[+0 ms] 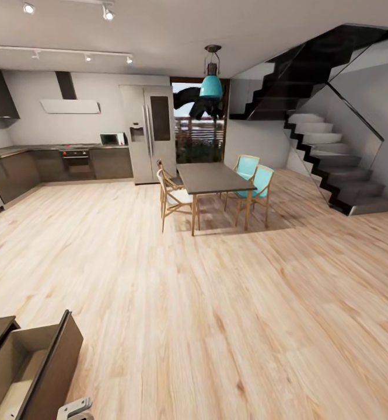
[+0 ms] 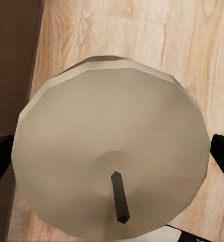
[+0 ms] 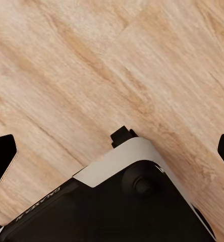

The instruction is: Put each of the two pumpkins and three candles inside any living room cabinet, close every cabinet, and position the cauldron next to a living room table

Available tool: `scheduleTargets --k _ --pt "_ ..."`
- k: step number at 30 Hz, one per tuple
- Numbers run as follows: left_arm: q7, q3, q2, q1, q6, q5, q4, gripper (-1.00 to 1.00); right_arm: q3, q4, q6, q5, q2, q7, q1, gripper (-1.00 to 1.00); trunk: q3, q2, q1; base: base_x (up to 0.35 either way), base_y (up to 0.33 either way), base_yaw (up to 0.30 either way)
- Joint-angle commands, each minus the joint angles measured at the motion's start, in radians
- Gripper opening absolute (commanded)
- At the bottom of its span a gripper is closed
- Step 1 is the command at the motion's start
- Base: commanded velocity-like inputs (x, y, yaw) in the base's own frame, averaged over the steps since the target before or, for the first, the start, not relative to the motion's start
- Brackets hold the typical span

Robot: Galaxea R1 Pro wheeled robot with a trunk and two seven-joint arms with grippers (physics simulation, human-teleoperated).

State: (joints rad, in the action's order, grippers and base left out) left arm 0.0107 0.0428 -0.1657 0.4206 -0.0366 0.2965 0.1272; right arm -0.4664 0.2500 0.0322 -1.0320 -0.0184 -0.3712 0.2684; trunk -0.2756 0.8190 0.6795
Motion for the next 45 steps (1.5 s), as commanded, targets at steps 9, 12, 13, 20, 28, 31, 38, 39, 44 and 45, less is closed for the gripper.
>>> scheduleTargets --k 9,12,13,20,28,31,38,39,44,45 --pt "0.0 0.0 0.0 0.0 0.0 0.0 0.0 -1.0 0.0 0.0 0.0 0.001 0.0 0.0 0.0 1.0 0.0 0.0 0.0 0.231 0.0 0.0" --pt "0.0 0.0 0.0 0.0 0.001 0.0 0.0 -1.0 0.0 0.0 0.0 0.001 0.0 0.0 0.0 1.0 0.0 0.0 0.0 0.227 0.0 0.0" --pt "0.0 0.0 0.0 0.0 0.0 0.0 0.0 -1.0 0.0 0.0 0.0 0.001 0.0 0.0 0.0 1.0 0.0 0.0 0.0 0.226 0.0 0.0" --pt "0.0 0.0 0.001 0.0 0.001 0.0 0.0 -1.0 -0.001 0.0 0.0 0.001 0.0 0.0 0.0 1.0 0.0 0.0 0.0 0.225 0.0 0.0" --pt "0.0 0.0 0.002 0.0 0.001 0.0 0.0 -1.0 -0.001 0.0 0.0 0.001 0.0 0.0 0.0 1.0 0.0 0.0 0.0 0.216 0.0 0.0" --pt "0.0 0.0 0.002 0.0 0.001 0.0 0.0 -1.0 -0.001 0.0 0.0 0.001 0.0 0.0 0.0 1.0 0.0 0.0 0.0 0.203 0.0 0.0" --pt "0.0 0.0 0.002 0.0 0.001 0.0 0.0 -1.0 -0.001 0.0 0.0 0.001 0.0 -0.001 0.0 1.0 0.0 0.0 0.0 0.197 0.0 0.0" --pt "0.0 0.0 0.002 0.0 0.001 0.0 0.0 -1.0 -0.001 0.0 0.0 0.001 0.0 -0.001 0.0 1.0 0.0 0.0 0.0 0.192 0.0 0.0" --pt "0.0 0.0 0.002 0.0 0.001 0.0 0.0 -1.0 -0.001 0.0 0.0 0.001 0.0 0.0 0.0 1.0 0.0 0.0 0.0 0.183 0.0 0.0" --pt "0.0 0.0 0.002 0.0 0.001 0.0 0.0 -1.0 -0.001 0.0 0.0 0.001 0.0 -0.001 0.0 1.0 0.0 0.0 0.0 0.176 0.0 0.0"
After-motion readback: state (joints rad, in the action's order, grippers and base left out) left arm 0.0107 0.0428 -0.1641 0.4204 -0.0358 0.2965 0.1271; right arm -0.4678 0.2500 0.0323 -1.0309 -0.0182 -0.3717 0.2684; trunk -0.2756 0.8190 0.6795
